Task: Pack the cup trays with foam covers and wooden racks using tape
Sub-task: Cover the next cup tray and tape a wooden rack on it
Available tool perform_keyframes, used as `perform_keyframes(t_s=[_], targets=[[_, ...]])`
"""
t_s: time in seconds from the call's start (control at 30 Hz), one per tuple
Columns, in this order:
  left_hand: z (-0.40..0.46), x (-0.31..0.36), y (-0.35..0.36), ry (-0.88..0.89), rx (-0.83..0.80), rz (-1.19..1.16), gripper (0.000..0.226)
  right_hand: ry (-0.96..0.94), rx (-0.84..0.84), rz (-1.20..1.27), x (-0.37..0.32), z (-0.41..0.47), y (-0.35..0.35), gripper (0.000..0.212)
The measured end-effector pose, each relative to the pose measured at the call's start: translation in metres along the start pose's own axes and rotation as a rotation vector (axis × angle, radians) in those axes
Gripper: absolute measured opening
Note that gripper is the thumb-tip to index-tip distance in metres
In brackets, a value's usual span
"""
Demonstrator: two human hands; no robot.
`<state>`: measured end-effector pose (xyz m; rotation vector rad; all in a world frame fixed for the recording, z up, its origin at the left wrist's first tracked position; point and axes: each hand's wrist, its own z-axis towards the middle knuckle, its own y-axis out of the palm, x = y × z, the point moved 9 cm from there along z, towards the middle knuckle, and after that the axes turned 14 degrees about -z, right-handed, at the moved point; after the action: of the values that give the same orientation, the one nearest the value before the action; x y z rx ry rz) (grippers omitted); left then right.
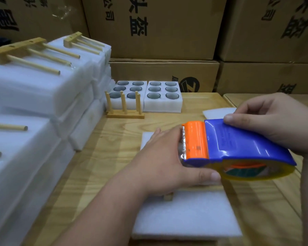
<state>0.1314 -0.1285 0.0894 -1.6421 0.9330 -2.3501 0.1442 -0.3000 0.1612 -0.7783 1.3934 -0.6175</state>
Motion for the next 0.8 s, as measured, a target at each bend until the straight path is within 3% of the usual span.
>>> perform_keyframes(t_s=[0.1, 0.2, 0.3, 0.4, 0.47, 0.53, 0.63, 0.8], targets=[[0.000, 0.002, 0.001, 0.027, 0.018, 0.044, 0.062, -0.040, 0.124, -0.006, -0.005, -0.001, -0.009, 0.045], [0.001, 0.004, 0.001, 0.039, 0.040, 0.059, 0.043, -0.036, 0.202, 0.022, -0.004, -0.007, -0.011, 0.051], [0.001, -0.001, 0.001, 0.003, 0.049, 0.046, 0.055, -0.098, 0.216, -0.018, -0.001, -0.012, -0.015, 0.071], [0.001, -0.007, -0.001, -0.037, 0.073, 0.036, 0.068, -0.230, 0.029, -0.191, 0.000, -0.016, -0.006, 0.079], [0.002, -0.010, -0.002, -0.062, 0.080, 0.039, 0.074, -0.202, -0.094, -0.404, 0.012, -0.014, 0.002, 0.108], [0.002, -0.012, -0.002, -0.077, 0.087, 0.035, 0.078, -0.198, -0.122, -0.595, 0.018, -0.009, 0.003, 0.121], [0.001, -0.014, -0.003, -0.092, 0.085, 0.018, 0.082, -0.245, -0.179, -0.676, 0.009, -0.003, 0.005, 0.106], [0.001, -0.015, -0.003, -0.089, 0.091, 0.008, 0.081, -0.252, -0.330, -0.595, -0.004, 0.006, 0.008, 0.070]])
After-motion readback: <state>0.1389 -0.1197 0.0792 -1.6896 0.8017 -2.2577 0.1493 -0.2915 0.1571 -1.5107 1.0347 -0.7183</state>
